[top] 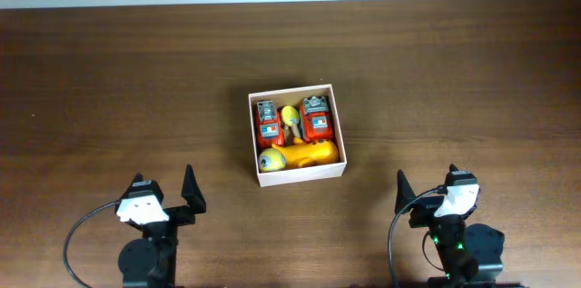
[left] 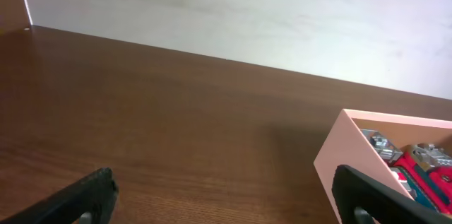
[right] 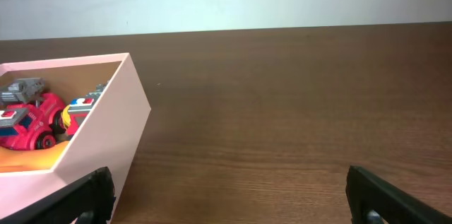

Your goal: Pack container

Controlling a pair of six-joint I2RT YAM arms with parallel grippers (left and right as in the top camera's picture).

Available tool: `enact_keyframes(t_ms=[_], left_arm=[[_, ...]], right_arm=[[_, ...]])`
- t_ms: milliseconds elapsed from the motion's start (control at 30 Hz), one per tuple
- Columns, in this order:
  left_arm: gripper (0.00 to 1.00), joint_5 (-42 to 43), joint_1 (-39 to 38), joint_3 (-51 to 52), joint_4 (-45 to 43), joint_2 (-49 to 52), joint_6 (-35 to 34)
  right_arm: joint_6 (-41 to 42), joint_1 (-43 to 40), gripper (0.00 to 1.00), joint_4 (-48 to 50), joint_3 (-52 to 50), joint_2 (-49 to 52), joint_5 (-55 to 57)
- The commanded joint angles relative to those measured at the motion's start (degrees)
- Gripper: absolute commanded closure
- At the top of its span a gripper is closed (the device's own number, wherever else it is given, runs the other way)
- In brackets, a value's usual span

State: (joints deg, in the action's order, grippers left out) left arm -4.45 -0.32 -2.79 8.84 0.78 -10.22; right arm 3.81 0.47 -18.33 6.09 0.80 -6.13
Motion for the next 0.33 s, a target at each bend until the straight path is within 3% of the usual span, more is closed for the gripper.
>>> enact_keyframes(t_ms=[0, 300], left_arm=[[0.01, 0.63, 0.26, 0.33, -0.15, -0.48, 0.92], [0.01, 0.63, 0.26, 0.33, -0.15, -0.48, 0.92]], right_arm=[[-0.59, 0.37, 0.01, 0.28, -0.57, -0.61, -0.33], [-0.59, 0.37, 0.01, 0.28, -0.57, -0.59, -0.33]])
